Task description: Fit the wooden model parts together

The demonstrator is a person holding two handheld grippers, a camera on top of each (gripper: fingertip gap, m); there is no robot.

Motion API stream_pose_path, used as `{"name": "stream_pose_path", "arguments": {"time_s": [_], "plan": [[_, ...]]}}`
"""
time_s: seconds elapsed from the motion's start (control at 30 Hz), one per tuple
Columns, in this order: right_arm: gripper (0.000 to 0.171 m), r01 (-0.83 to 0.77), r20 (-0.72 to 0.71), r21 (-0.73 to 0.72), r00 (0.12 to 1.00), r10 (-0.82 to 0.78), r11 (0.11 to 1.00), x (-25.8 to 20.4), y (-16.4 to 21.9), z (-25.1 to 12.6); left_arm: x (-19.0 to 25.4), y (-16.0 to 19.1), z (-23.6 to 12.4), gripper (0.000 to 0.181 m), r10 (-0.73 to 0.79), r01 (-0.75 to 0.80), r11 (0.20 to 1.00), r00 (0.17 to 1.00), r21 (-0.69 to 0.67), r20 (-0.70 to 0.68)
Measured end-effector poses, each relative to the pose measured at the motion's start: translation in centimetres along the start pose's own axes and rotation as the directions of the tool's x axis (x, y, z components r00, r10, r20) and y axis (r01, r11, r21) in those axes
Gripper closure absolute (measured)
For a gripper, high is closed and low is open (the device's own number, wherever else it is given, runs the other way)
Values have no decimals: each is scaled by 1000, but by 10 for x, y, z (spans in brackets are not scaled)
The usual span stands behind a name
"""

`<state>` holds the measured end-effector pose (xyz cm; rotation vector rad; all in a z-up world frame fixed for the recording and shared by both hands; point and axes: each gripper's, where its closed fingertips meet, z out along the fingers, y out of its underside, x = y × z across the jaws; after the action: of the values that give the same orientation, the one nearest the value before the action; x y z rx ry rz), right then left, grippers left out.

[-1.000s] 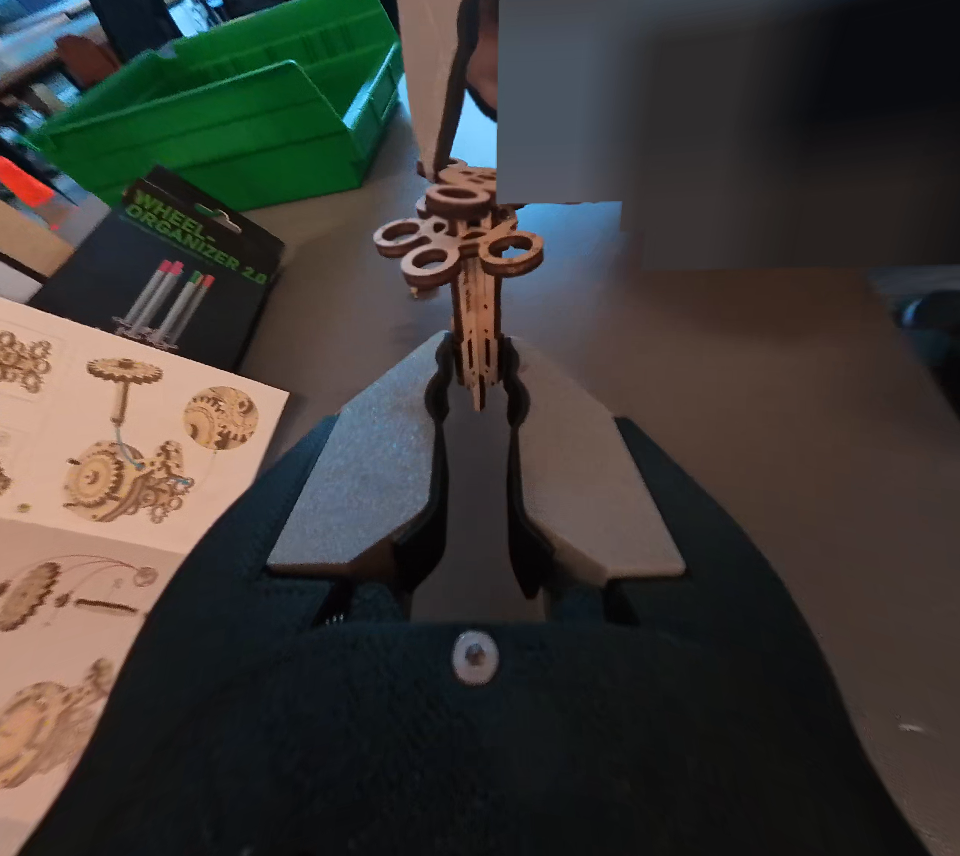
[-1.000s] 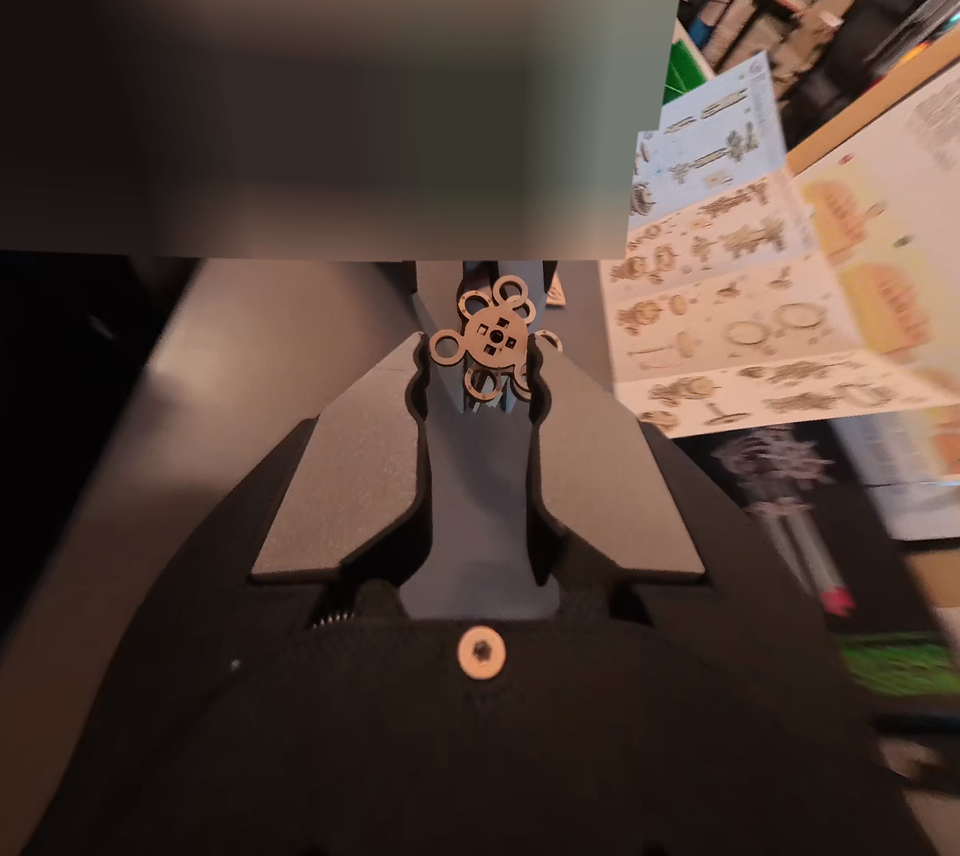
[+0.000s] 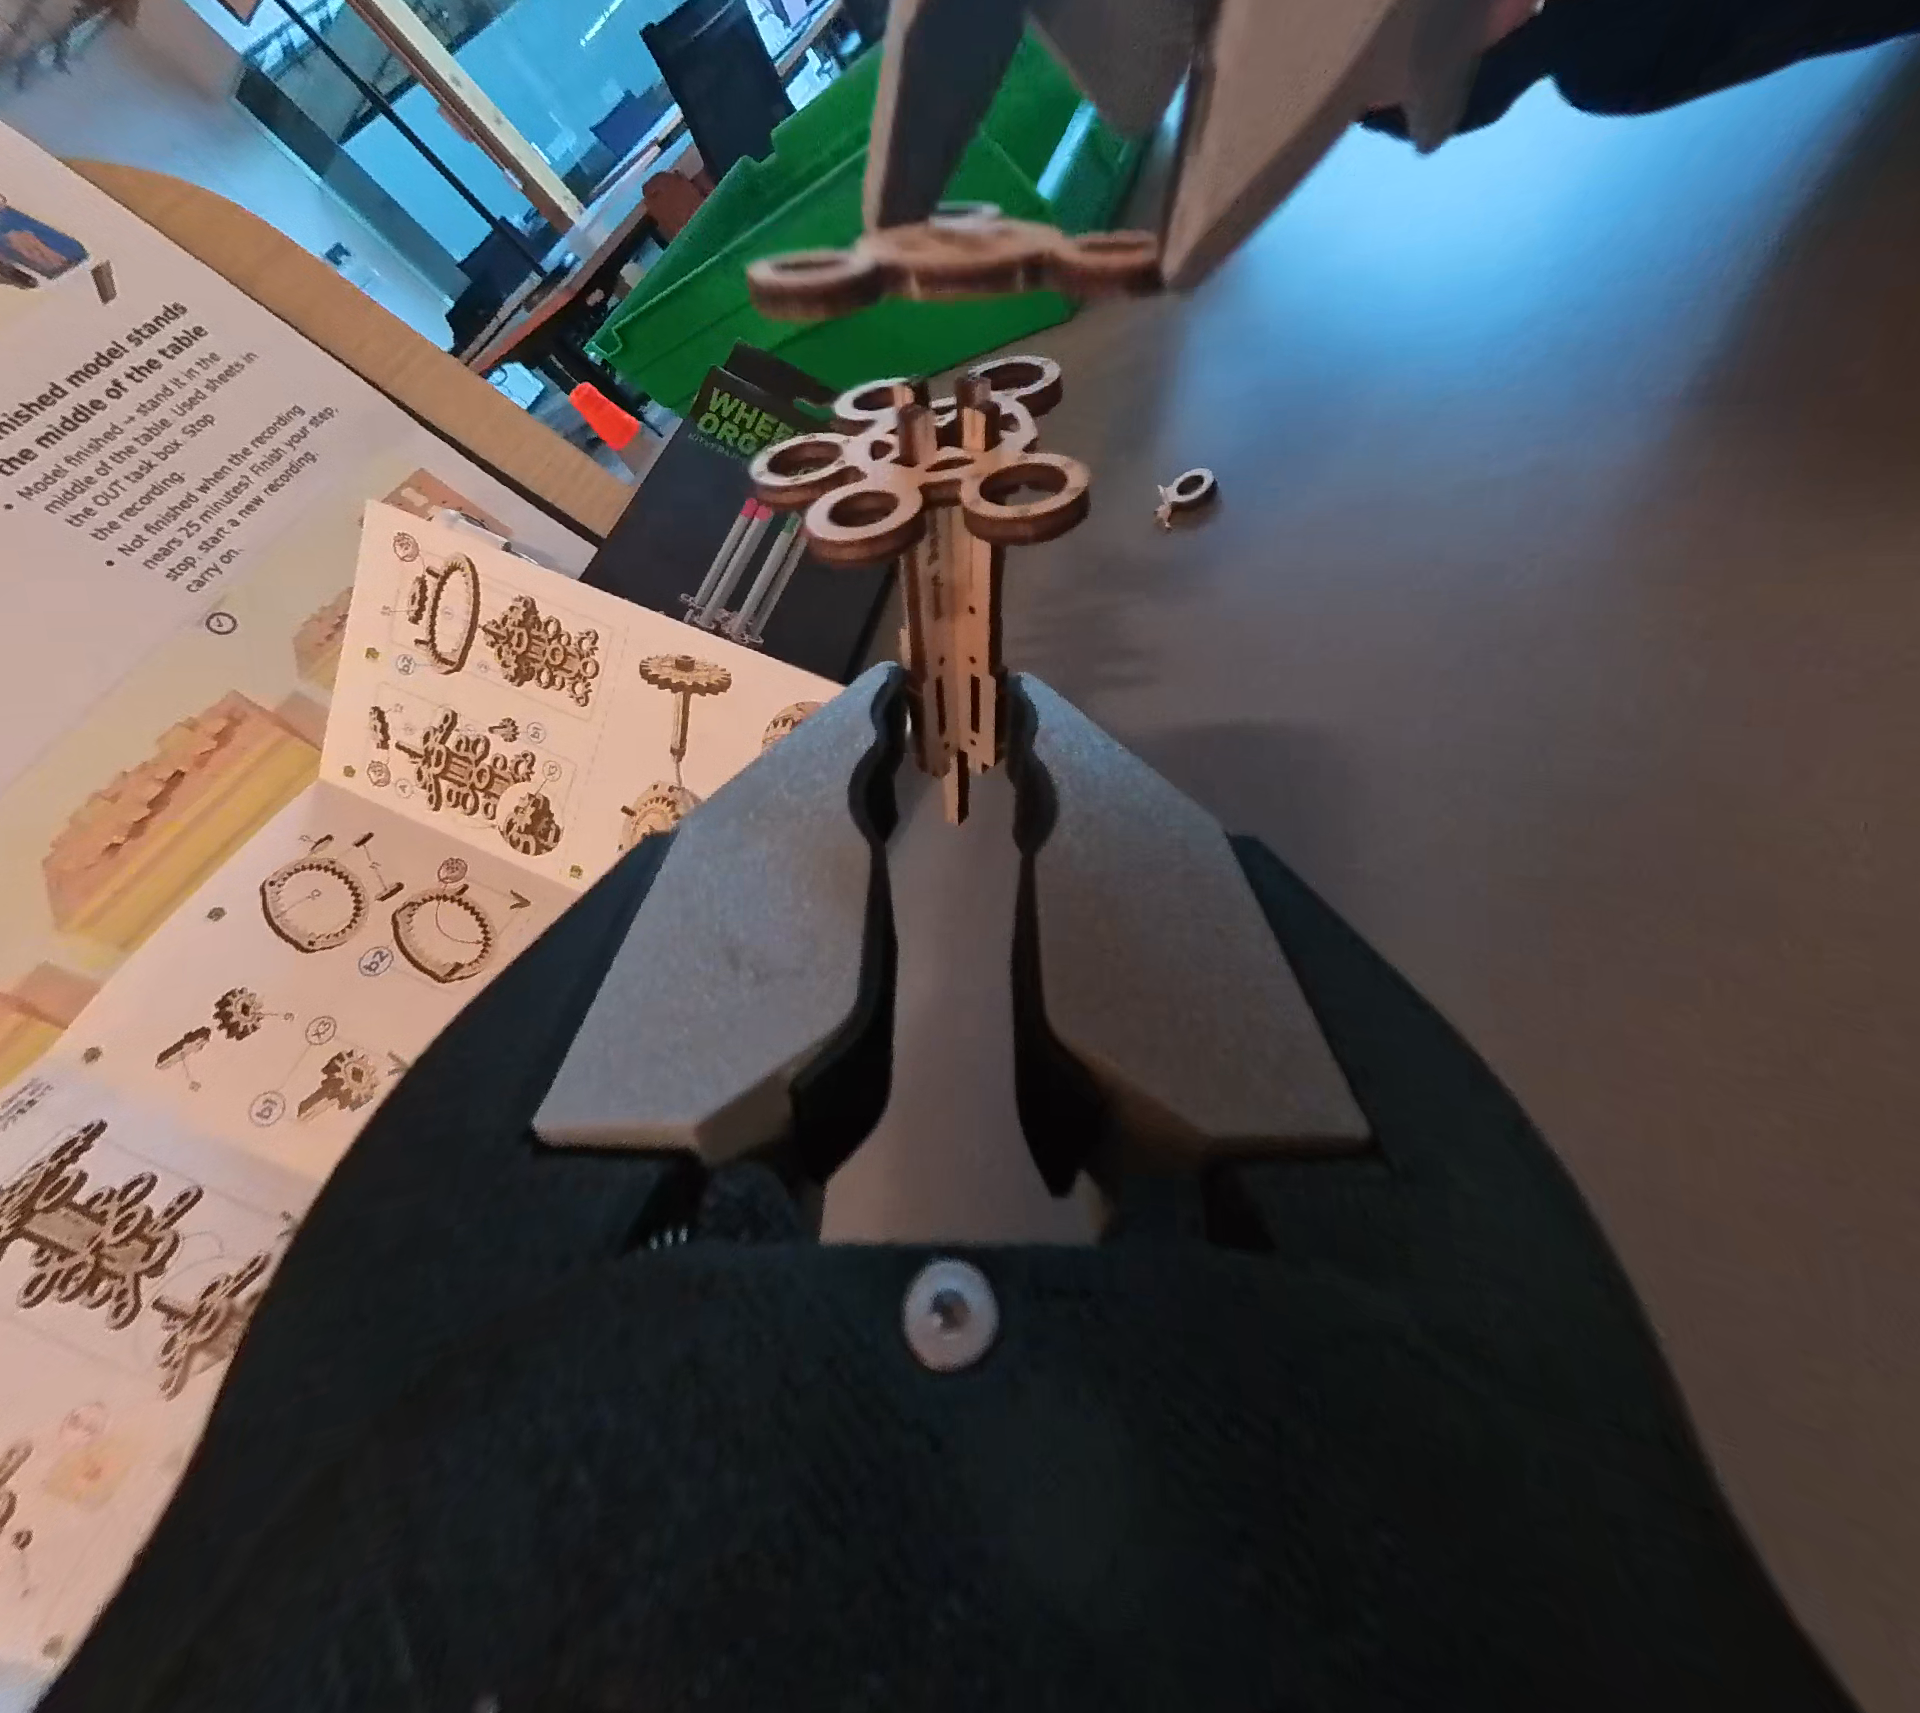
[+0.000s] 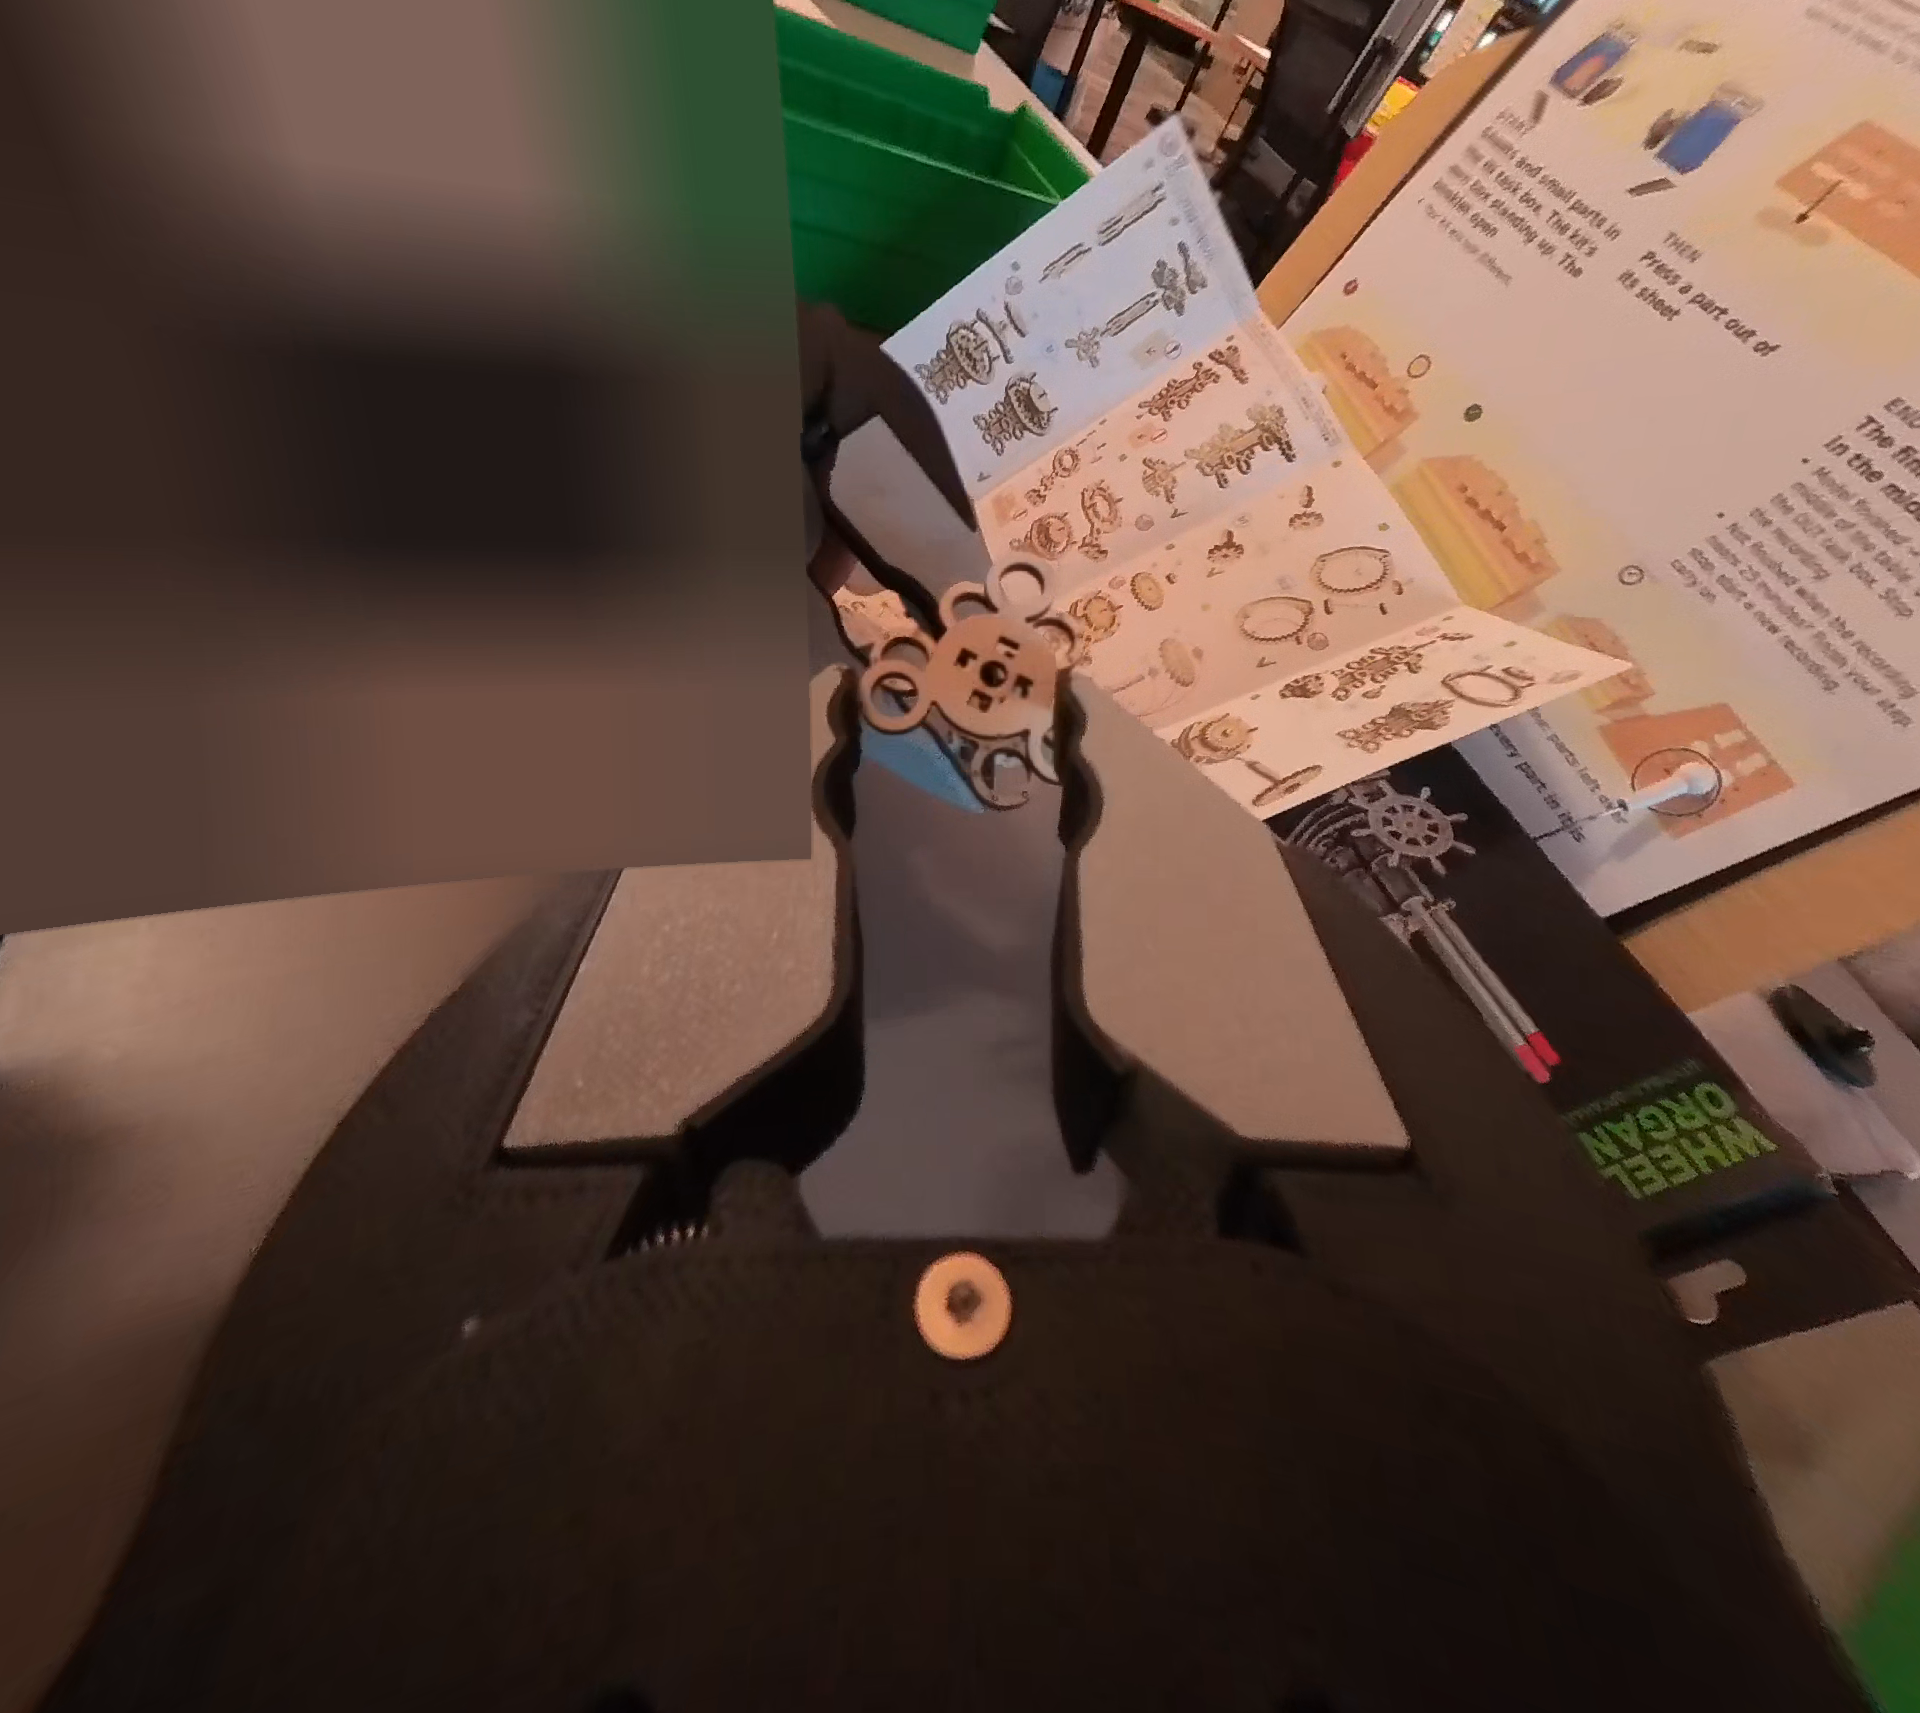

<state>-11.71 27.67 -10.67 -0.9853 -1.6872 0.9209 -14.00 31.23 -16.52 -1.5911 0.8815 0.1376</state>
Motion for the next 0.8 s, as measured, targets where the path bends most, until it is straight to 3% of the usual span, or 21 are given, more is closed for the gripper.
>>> {"name": "stream_pose_path", "arguments": {"time_s": [0.03,0.2,0.43,0.8], "plan": [[137,7,5,-11,1000,-7,1000,-2,2,2,2,-1,0,166,0,0,1000,1000,9,-11],[137,100,15,-29,995,-100,995,-12,4,4,11,-8,-1,166,113,-109,991,993,83,-44],[137,254,11,-62,967,-254,965,-20,7,2,12,-9,-3,166,80,-72,992,994,106,-69],[137,276,20,-70,961,-275,959,-18,8,-1,17,-10,-3,166,100,-89,989,990,119,-94]]}}
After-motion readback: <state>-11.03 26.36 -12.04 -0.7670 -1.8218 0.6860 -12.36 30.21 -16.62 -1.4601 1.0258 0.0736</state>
